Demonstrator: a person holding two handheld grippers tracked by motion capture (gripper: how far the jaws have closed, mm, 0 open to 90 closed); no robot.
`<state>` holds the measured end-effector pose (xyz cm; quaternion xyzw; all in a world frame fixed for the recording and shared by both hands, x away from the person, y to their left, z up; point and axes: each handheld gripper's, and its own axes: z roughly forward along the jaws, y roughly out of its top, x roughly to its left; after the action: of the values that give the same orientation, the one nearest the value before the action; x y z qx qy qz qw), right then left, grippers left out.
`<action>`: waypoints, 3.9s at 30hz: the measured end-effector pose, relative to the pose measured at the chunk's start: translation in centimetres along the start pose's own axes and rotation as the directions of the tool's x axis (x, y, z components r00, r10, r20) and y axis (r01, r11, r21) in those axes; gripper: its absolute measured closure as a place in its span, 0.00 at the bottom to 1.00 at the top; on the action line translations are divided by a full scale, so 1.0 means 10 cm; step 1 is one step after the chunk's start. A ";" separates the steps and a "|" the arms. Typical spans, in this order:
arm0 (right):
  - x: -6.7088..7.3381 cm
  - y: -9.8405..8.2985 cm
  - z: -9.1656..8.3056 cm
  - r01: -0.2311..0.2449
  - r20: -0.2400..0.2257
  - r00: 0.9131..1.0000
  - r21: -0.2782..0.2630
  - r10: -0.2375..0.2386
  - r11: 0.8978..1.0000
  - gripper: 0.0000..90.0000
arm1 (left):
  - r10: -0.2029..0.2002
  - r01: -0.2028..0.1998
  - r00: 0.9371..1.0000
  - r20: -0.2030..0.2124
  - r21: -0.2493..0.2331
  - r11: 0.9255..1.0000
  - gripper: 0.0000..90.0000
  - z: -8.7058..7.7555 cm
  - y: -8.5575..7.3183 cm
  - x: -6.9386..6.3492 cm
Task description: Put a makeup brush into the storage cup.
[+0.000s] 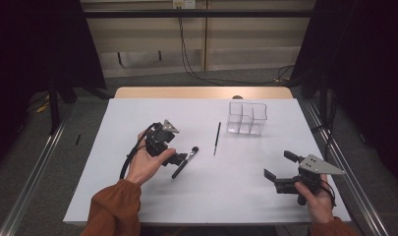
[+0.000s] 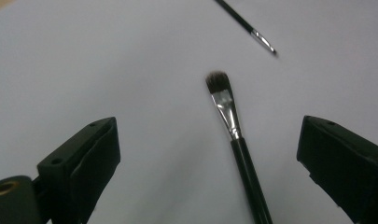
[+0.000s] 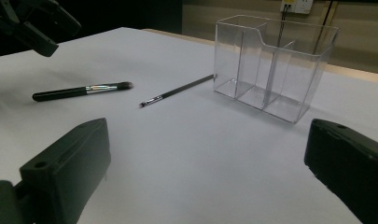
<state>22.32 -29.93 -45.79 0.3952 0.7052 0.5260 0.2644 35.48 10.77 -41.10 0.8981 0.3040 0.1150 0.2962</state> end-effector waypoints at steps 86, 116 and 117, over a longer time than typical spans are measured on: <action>0.03 -0.01 0.05 0.017 -0.035 0.999 0.040 -0.016 0.999 0.00 | -0.136 0.111 0.991 0.019 0.476 0.872 0.87 0.44 0.00 -0.09; 0.02 -0.02 0.05 0.016 -0.038 0.999 0.041 -0.015 0.999 0.00 | -0.241 0.210 0.969 0.058 0.324 0.922 0.89 0.32 -0.05 0.08; 0.02 -0.02 0.05 0.016 -0.038 0.999 0.041 -0.014 0.999 0.00 | -0.244 0.217 0.968 0.053 0.307 0.927 0.89 0.31 -0.05 0.08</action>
<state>22.57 -29.46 -46.10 0.3853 0.7238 0.5165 0.2468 37.03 10.18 -43.87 0.8948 0.4077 -0.0089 0.1817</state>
